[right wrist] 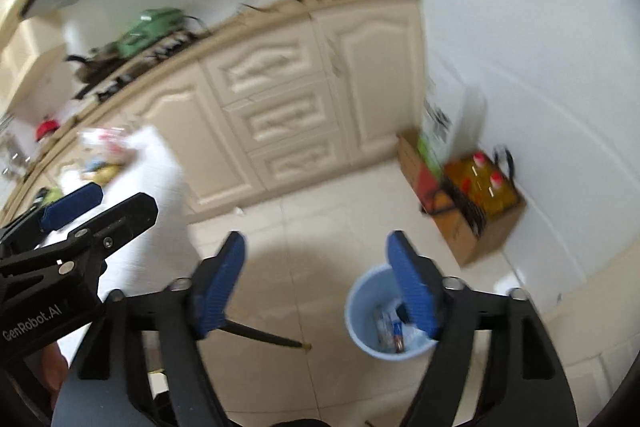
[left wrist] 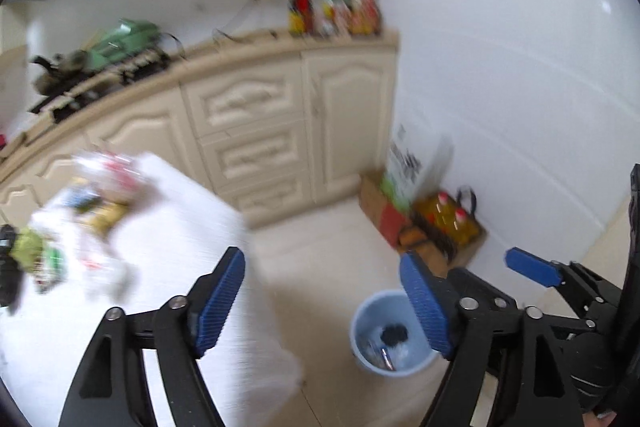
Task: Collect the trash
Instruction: 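Move both tools back over the table toward the remaining trash, then grasp the black plastic bag with the left tool while the right tool grasps a clear plastic bag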
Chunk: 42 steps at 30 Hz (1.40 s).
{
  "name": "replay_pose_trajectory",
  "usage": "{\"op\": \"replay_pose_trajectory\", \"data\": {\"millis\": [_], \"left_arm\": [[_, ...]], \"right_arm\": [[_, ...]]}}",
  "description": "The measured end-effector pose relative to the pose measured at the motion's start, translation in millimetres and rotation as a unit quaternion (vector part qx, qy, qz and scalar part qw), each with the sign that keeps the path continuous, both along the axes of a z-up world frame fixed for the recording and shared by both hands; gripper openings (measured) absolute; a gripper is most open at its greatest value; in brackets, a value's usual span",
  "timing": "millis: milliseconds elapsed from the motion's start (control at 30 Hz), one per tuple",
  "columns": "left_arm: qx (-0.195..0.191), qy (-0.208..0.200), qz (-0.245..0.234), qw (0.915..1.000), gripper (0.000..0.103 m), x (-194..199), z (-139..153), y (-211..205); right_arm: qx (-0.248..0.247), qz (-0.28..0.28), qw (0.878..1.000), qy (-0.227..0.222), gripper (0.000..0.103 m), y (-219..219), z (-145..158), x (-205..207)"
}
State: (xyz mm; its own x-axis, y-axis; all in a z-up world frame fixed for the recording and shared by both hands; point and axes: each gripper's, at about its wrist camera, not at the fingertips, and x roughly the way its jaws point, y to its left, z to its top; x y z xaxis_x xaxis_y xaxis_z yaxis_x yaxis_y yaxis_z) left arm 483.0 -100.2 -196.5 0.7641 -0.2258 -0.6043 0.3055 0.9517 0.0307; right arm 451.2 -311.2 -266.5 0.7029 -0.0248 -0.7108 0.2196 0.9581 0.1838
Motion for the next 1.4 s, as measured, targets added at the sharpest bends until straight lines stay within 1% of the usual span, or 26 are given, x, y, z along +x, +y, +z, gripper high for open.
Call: {"op": "replay_pose_trajectory", "data": {"millis": [33,67,133,267,300,400,433,467,600,633,700,733,767,800,867,933,1000,1067,1100,1133,1167,1200,1300,1333,1367,1400], "left_arm": [[0.000,-0.012,0.010,0.9999,0.079,-11,7,15],[0.000,-0.024,0.018,0.9996,0.079,-23,15,33],[0.000,-0.045,0.039,0.9982,0.081,-46,30,70],[0.006,-0.068,0.089,0.9937,0.088,-85,46,143],[0.007,-0.070,0.107,0.9917,0.088,-97,50,171],[0.000,-0.073,0.142,0.9872,0.090,-116,55,215],[-0.002,-0.068,0.158,0.9851,0.090,-124,54,241],[-0.002,-0.065,0.166,0.9840,0.090,-127,57,246],[0.003,-0.046,0.211,0.9763,0.094,-132,58,302],[0.003,-0.036,0.223,0.9741,0.093,-127,55,319],[-0.003,-0.019,0.231,0.9727,0.094,-120,53,338],[-0.012,0.000,0.232,0.9725,0.094,-116,46,353],[-0.017,0.010,0.232,0.9725,0.094,-108,49,354],[-0.023,0.024,0.238,0.9706,0.094,-105,42,366],[-0.023,0.035,0.248,0.9679,0.094,-98,38,378],[-0.029,0.048,0.245,0.9680,0.094,-87,31,388],[-0.032,0.066,0.242,0.9676,0.093,-67,22,395],[-0.018,0.069,0.250,0.9655,0.094,-33,18,405],[-0.007,0.070,0.258,0.9637,0.094,-27,15,408],[-0.004,0.073,0.259,0.9630,0.094,0,13,413],[-0.003,0.080,0.259,0.9626,0.094,9,9,417],[-0.003,0.084,0.258,0.9624,0.094,28,0,415],[0.012,0.107,0.274,0.9556,0.094,77,-29,421],[0.019,0.106,0.279,0.9541,0.093,82,-33,422],[0.033,0.105,0.286,0.9521,0.091,90,-37,423],[0.038,0.103,0.289,0.9510,0.088,96,-42,426]], "right_arm": [[-0.011,0.013,1.000,-0.012,0.086,17,14,0],[-0.016,0.022,0.999,-0.018,0.086,28,21,1],[-0.022,0.054,0.998,-0.031,0.086,62,39,8],[-0.023,0.107,0.993,-0.042,0.086,119,55,24],[-0.019,0.126,0.991,-0.045,0.086,138,57,31],[-0.010,0.166,0.985,-0.045,0.086,176,56,47],[-0.011,0.176,0.983,-0.042,0.086,189,53,55],[-0.014,0.187,0.982,-0.035,0.086,205,48,64],[-0.018,0.222,0.975,-0.011,0.086,246,28,90],[-0.020,0.227,0.974,-0.006,0.086,251,24,95],[-0.027,0.235,0.971,0.006,0.086,264,12,108],[-0.030,0.238,0.971,0.013,0.086,268,7,116],[-0.032,0.239,0.970,0.019,0.086,273,3,123],[-0.032,0.242,0.969,0.025,0.086,277,-3,132],[-0.036,0.246,0.968,0.034,0.086,284,-10,146],[-0.038,0.253,0.966,0.048,0.086,292,-20,163],[-0.043,0.257,0.964,0.061,0.085,299,-31,179],[-0.046,0.256,0.963,0.074,0.084,302,-40,190],[-0.044,0.256,0.962,0.083,0.083,303,-47,198],[-0.041,0.257,0.962,0.087,0.079,301,-50,202],[-0.036,0.261,0.961,0.090,0.078,301,-54,206],[-0.031,0.264,0.960,0.093,0.077,301,-56,208],[-0.021,0.275,0.956,0.100,0.073,304,-63,216],[-0.017,0.279,0.955,0.101,0.070,304,-64,217],[-0.015,0.282,0.954,0.101,0.064,306,-65,218],[-0.017,0.285,0.954,0.098,0.059,307,-65,218]]}}
